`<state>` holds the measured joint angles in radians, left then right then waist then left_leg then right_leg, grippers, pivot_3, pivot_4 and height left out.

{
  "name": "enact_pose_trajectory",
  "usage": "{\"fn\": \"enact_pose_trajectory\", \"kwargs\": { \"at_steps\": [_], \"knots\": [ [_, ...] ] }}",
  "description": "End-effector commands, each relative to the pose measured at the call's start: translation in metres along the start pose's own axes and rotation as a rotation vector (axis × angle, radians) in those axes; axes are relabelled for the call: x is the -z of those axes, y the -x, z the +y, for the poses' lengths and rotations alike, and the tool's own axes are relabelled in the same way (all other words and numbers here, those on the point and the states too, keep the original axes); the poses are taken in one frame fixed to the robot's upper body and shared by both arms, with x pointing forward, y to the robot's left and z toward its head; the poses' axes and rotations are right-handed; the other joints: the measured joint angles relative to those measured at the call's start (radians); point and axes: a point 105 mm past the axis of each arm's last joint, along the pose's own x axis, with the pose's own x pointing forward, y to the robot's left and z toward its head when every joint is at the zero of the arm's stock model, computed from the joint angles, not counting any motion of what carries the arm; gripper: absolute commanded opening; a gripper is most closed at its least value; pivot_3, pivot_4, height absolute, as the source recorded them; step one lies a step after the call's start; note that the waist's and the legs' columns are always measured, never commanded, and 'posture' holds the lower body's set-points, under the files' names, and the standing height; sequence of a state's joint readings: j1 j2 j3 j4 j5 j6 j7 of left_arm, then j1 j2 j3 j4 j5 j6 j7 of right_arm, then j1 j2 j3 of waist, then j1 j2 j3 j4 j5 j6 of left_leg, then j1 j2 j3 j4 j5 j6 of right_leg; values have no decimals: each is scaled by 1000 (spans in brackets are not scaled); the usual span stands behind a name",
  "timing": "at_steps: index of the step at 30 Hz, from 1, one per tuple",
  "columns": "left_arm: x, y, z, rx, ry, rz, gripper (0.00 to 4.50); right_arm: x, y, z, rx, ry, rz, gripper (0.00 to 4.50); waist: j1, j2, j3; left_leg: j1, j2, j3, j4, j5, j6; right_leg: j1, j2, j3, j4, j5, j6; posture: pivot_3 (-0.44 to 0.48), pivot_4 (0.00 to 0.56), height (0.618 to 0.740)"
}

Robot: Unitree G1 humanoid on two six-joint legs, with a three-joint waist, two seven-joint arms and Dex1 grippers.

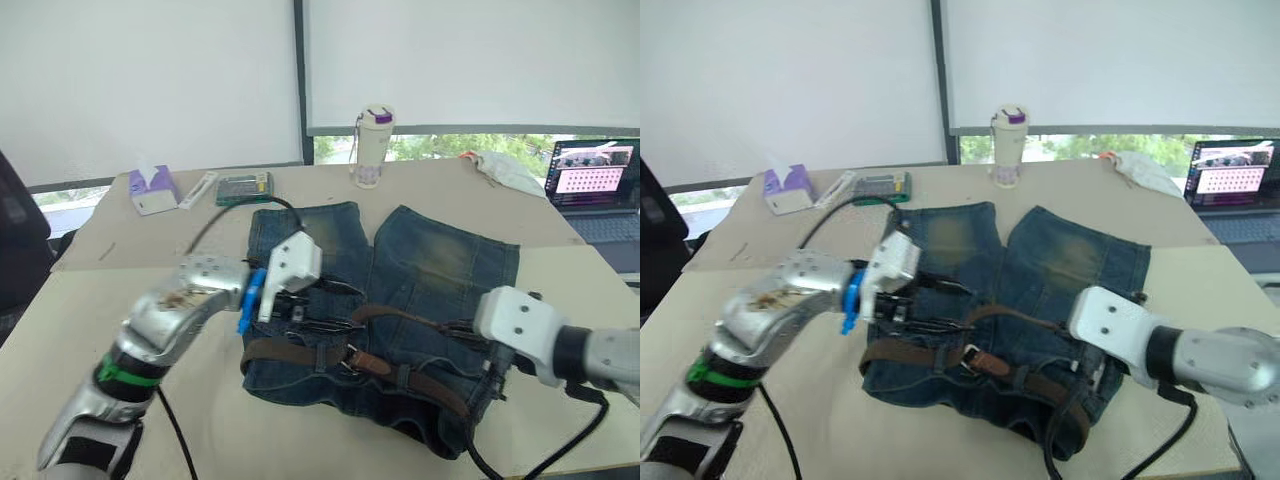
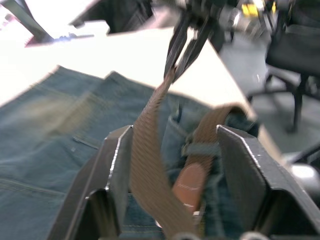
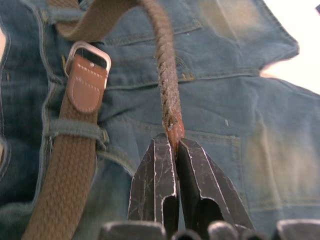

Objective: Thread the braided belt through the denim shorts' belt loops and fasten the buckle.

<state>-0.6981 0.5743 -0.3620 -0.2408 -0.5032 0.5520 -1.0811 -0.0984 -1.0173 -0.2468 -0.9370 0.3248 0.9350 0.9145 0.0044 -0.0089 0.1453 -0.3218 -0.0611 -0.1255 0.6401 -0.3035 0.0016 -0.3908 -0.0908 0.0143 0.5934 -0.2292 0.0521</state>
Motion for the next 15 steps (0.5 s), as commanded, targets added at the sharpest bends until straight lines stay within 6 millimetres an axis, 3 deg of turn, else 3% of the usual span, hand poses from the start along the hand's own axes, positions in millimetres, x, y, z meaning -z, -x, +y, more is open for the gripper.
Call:
{"fn": "enact_pose_trajectory", "kwargs": {
  "at_steps": [1, 7, 10, 15],
  "knots": [
    [-6, -14, 9, 7, -147, 46, 2639, -14, -7, -1, -20, 37, -29, 0, 1, 0, 0, 1, 0, 0, 0, 1, -1, 0, 0, -1, 0, 1, -2, 0, 150, 740],
    [2, -27, 22, -16, -286, 97, 2639, -26, -14, 2, -49, 54, -58, 0, 8, 0, 0, 1, 1, -1, 1, 1, -1, -4, 0, -2, 1, 4, -6, 0, 150, 740],
    [2, -27, 19, 3, -291, 90, 1873, -28, -16, 4, -52, 50, -61, 0, 9, 2, -1, 0, 0, -3, 3, 1, -1, -4, 0, -2, 1, 4, -5, 0, 150, 740],
    [7, -19, 18, -10, -275, 88, 222, -28, -20, 4, -39, -39, -99, 0, 8, 4, -2, 1, 1, -3, 3, 1, -1, -4, 0, -2, 1, 4, -5, 0, 150, 740]
  ]
}}
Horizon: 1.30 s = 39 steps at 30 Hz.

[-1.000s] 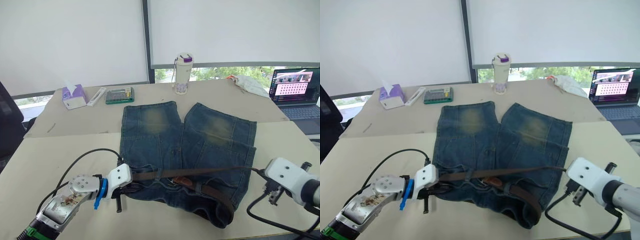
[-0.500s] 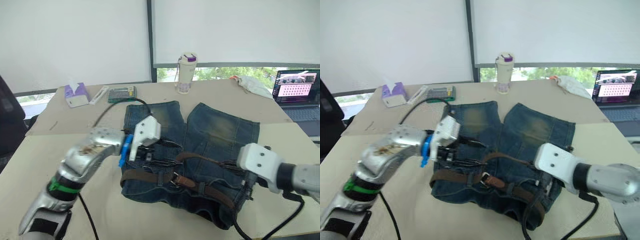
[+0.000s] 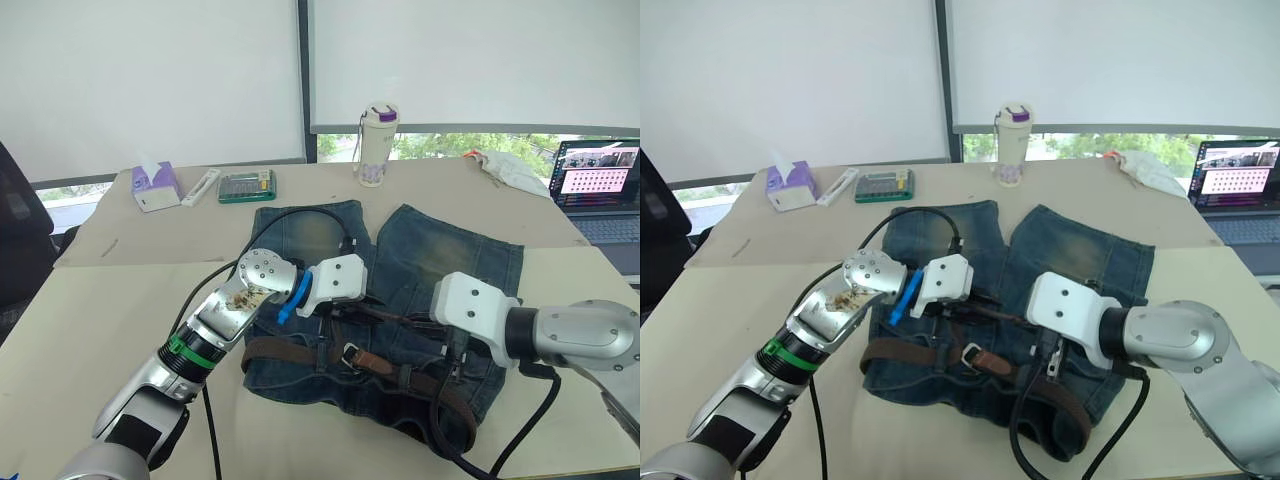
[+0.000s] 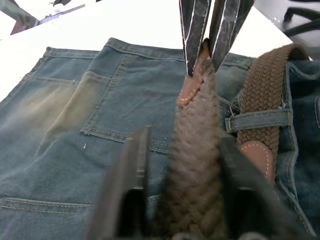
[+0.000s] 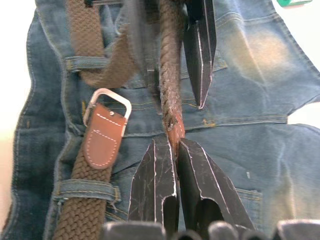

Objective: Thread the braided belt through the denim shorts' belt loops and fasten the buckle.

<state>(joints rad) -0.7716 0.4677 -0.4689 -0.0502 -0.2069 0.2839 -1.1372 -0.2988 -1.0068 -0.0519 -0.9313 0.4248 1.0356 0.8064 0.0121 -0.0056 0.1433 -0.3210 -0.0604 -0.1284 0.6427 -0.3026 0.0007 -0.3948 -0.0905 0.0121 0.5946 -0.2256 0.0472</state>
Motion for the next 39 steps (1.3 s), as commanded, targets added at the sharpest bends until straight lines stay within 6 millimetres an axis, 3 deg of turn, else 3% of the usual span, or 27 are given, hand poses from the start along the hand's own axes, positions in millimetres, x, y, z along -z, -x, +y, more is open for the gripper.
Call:
{"fn": "enact_pose_trajectory", "kwargs": {
  "at_steps": [1, 6, 15, 26, 27, 32, 39],
  "knots": [
    [-4, 11, 3, -40, -17, -25, 6, -7, 0, 1, 14, -68, -62, 391, 0, 1, 0, 0, 0, 0, 0, 0, 0, 0, 0, 0, 0, 0, 0, 0, 150, 740],
    [20, 36, 0, -134, 62, 15, 0, 6, -12, 17, -2, -179, -39, 2102, -3, 5, -3, 0, 1, 0, 0, 0, 0, -1, 1, 0, 1, 0, -1, 0, 150, 740],
    [52, 57, -33, -150, 152, 119, 0, 17, -56, 41, -114, -201, -1, 2102, -1, 6, -4, -1, -1, -1, 1, 0, 0, -4, 0, 1, 2, 1, 0, 0, 150, 740],
    [63, 67, -43, -187, 186, 162, 0, 38, -64, 42, -166, -161, 112, 2102, -3, 6, -4, -1, -1, 0, 0, 0, 0, -6, 1, 1, 2, 2, -1, 0, 150, 740],
    [64, 67, -44, -190, 188, 165, 0, 38, -64, 41, -160, -167, 109, 1583, -3, 6, -4, -1, 0, 0, 0, 0, 0, -6, 1, 1, 2, 2, -1, 0, 150, 740],
    [65, 72, -49, -198, 222, 154, 0, 35, -56, 34, -124, -216, 77, 29, -3, 5, -5, -1, 0, 0, 0, 0, 0, -5, 1, 1, 2, 2, -2, 0, 150, 740],
    [69, 70, -63, -133, 261, 158, 0, 35, -39, 18, -8, -355, 4, 29, -1, 6, -5, -1, -1, 0, 0, 0, 0, -6, 1, 1, 3, 3, -3, 0, 150, 740]
  ]
}}
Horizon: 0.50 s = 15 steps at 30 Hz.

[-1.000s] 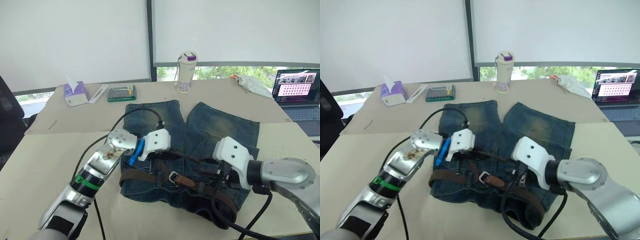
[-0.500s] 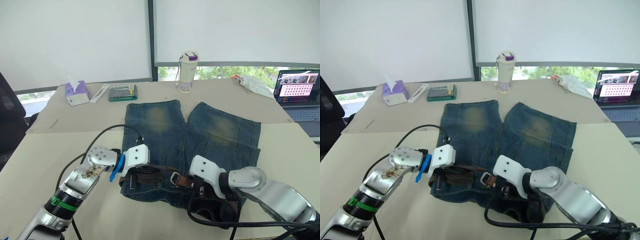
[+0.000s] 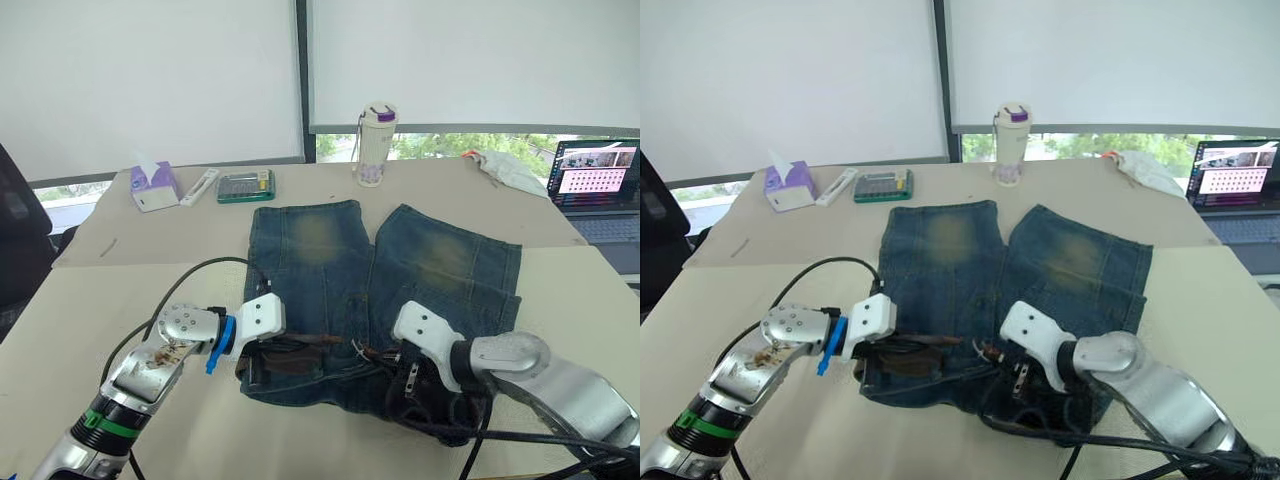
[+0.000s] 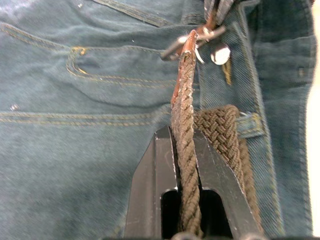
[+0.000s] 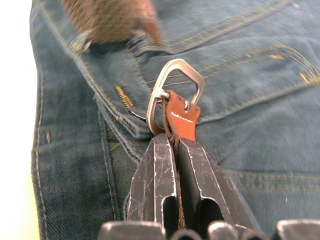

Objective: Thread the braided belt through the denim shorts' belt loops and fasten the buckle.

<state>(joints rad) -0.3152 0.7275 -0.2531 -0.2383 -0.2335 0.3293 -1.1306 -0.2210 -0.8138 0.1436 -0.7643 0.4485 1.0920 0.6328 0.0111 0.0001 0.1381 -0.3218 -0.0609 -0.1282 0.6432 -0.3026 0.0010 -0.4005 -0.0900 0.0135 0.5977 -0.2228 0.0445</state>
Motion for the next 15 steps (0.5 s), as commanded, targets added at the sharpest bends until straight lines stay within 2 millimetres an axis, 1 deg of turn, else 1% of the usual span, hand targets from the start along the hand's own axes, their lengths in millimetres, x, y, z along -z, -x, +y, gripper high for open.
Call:
{"fn": "enact_pose_trajectory", "kwargs": {
  "at_steps": [1, 5, 7, 9, 12, 15],
  "knots": [
    [-6, -3, -2, 9, -27, -12, 0, -11, 11, -8, 70, -21, -62, 29, 1, 0, 0, 0, 0, 0, 0, 0, 0, 0, 0, 0, 0, 0, 0, 0, 150, 740],
    [-9, -23, -6, 24, 7, -42, 0, -16, 13, -9, 98, -73, -113, 29, 1, 0, 0, 0, 0, 0, 0, 0, 0, 1, 0, 0, 0, 0, -1, 0, 150, 740],
    [-10, -28, -5, 23, 11, -50, 0, -16, 13, -10, 110, -83, -116, 29, 0, 0, 0, 0, -1, 0, 0, 0, 0, 0, 0, 0, 0, 0, 0, 0, 150, 740],
    [-12, -31, -2, 20, 18, -61, 0, -16, 12, -10, 120, -86, -114, 29, 0, 0, 0, 0, -1, 0, 0, 0, 0, 0, 0, 0, 1, 1, -1, 0, 150, 740],
    [-19, -38, 9, -13, 60, -95, 0, -13, 9, -3, 118, -50, -90, 29, 3, 1, -1, 0, -1, 0, 1, 0, 0, 0, -1, 0, 3, 1, -1, 0, 150, 740],
    [-20, -37, 13, -27, 73, -89, 0, -13, 10, 2, 106, -33, -93, 29, -1, 0, -1, 0, -1, 0, 1, 0, 0, 0, -1, 0, 3, 0, 0, 0, 150, 740]
  ]
}}
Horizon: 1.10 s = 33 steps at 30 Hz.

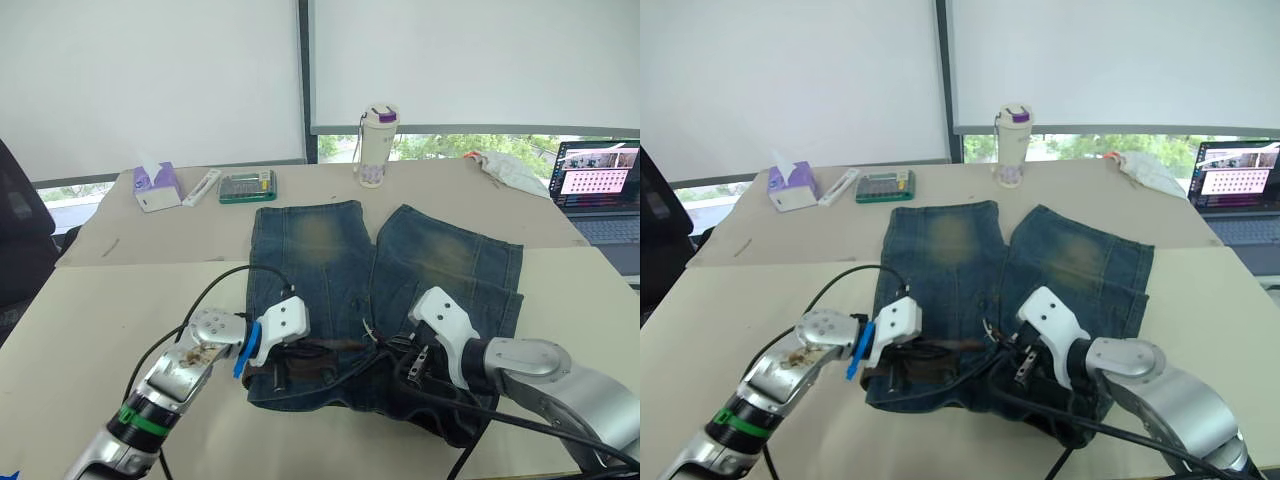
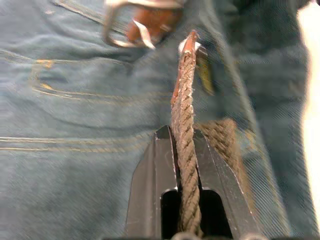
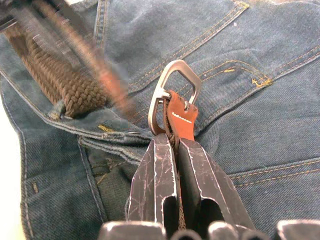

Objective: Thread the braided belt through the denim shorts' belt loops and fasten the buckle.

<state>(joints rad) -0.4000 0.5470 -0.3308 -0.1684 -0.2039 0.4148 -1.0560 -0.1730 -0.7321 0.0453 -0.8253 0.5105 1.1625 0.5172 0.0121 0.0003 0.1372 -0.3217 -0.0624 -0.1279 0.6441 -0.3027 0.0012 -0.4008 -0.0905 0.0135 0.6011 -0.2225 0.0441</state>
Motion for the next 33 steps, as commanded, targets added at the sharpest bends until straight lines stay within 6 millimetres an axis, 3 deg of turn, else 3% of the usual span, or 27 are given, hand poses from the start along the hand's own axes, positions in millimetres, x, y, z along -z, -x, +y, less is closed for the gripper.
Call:
{"fn": "enact_pose_trajectory", "kwargs": {
  "at_steps": [1, 6, 19, 27, 30, 33],
  "knots": [
    [-5, 6, 9, -33, -10, 1, 0, -8, 5, 5, 9, 57, -33, 29, -2, 0, 0, 0, 0, 0, 0, 0, 0, 0, 0, 0, 0, 0, 0, 0, 150, 740],
    [-3, 10, 20, -72, -36, 24, 0, -5, 6, 8, -3, 78, -25, 29, -1, 0, 0, 0, 0, 0, 0, 0, 0, -1, 0, 0, 2, 0, 0, 0, 150, 740],
    [-31, -27, 12, 7, -92, -54, 0, -10, -5, 21, -71, 144, -63, 29, -3, -1, 0, 0, -1, 0, 1, 1, -1, -1, 0, 0, 2, 0, 0, 0, 150, 740],
    [-30, 14, 38, -100, 72, -84, 0, -7, -4, 8, 15, 84, -79, 29, -6, -1, 0, 0, 0, 0, 1, 1, -1, -1, 1, 0, 3, 0, 0, 0, 150, 740],
    [-30, 35, 27, -44, 137, -87, 0, -4, -3, 0, 54, 43, -81, 29, -11, -1, -1, 0, 0, 0, 1, 1, -1, -2, 1, 0, 6, 0, 0, 0, 150, 740],
    [-21, 36, 9, 22, 116, -25, 0, -1, -3, -6, 79, 36, -73, 29, -12, 0, -1, 1, 0, 0, 1, 1, -1, -2, 0, 1, 7, -1, 1, 0, 150, 740]
  ]
}}
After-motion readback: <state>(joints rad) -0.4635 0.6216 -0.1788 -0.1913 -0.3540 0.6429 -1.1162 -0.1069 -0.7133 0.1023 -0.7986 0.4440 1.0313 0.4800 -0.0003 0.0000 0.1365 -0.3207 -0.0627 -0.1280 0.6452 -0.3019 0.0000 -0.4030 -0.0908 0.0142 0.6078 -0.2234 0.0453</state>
